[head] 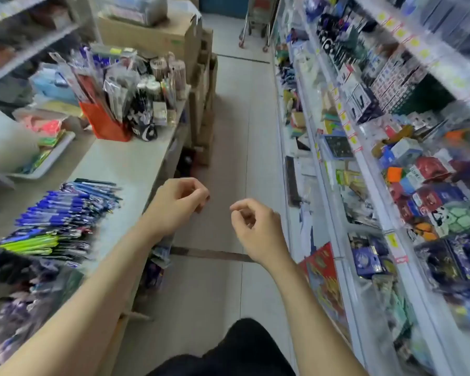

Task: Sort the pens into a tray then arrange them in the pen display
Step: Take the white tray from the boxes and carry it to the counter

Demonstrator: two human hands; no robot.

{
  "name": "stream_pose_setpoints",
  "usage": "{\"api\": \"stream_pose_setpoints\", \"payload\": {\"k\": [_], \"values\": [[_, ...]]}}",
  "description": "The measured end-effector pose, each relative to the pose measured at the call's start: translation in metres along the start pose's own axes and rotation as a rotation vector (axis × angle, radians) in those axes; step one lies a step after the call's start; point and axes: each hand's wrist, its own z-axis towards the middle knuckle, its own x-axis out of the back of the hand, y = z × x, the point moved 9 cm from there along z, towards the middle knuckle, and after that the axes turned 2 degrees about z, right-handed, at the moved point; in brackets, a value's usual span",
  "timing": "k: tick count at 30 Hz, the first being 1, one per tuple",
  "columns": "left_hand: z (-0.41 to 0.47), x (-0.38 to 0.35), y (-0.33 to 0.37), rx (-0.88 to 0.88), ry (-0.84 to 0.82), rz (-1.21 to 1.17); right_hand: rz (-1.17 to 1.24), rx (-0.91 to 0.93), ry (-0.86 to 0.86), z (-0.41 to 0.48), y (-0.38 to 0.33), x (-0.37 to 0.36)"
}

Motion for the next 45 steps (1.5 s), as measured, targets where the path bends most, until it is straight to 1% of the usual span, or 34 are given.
{"api": "stream_pose_setpoints", "payload": {"k": [3, 4, 8, 11, 15, 18, 22, 25, 28, 30, 34, 38, 45], "values": [[0.020, -0.020, -0.030, 0.046, -0.055, 0.134, -0.077, -0.098, -0.083, 0.017, 0.045, -0.003], [0.030, -0.030, -0.041, 0.068, -0.081, 0.166, -0.084, -0.140, -0.086, 0.026, 0.062, 0.000], [0.108, -0.062, -0.052, 0.085, -0.142, 0.214, -0.092, -0.181, -0.062, 0.097, 0.109, 0.019], [0.190, -0.089, -0.039, 0.043, -0.168, 0.286, -0.083, -0.200, -0.100, 0.167, 0.138, 0.035], [0.295, -0.117, -0.005, -0.039, -0.199, 0.431, -0.085, -0.223, -0.168, 0.264, 0.162, 0.062], [0.362, -0.124, 0.018, -0.078, -0.203, 0.498, -0.101, -0.208, -0.168, 0.336, 0.169, 0.083], [0.448, -0.116, 0.025, -0.088, -0.150, 0.522, -0.085, -0.194, -0.183, 0.433, 0.174, 0.091], [0.521, -0.107, 0.016, -0.062, -0.103, 0.484, -0.104, -0.165, -0.219, 0.513, 0.181, 0.084], [0.609, -0.097, 0.003, -0.048, -0.070, 0.475, -0.139, -0.146, -0.243, 0.605, 0.190, 0.076], [0.672, -0.088, -0.002, -0.044, -0.050, 0.454, -0.164, -0.133, -0.230, 0.673, 0.191, 0.077], [0.795, -0.069, 0.007, -0.044, -0.072, 0.428, -0.197, -0.131, -0.220, 0.801, 0.180, 0.089], [0.911, -0.063, 0.021, -0.031, -0.086, 0.432, -0.197, -0.144, -0.173, 0.910, 0.179, 0.117], [1.110, -0.082, 0.049, -0.073, -0.103, 0.448, -0.159, -0.184, -0.107, 1.088, 0.220, 0.156]]}}
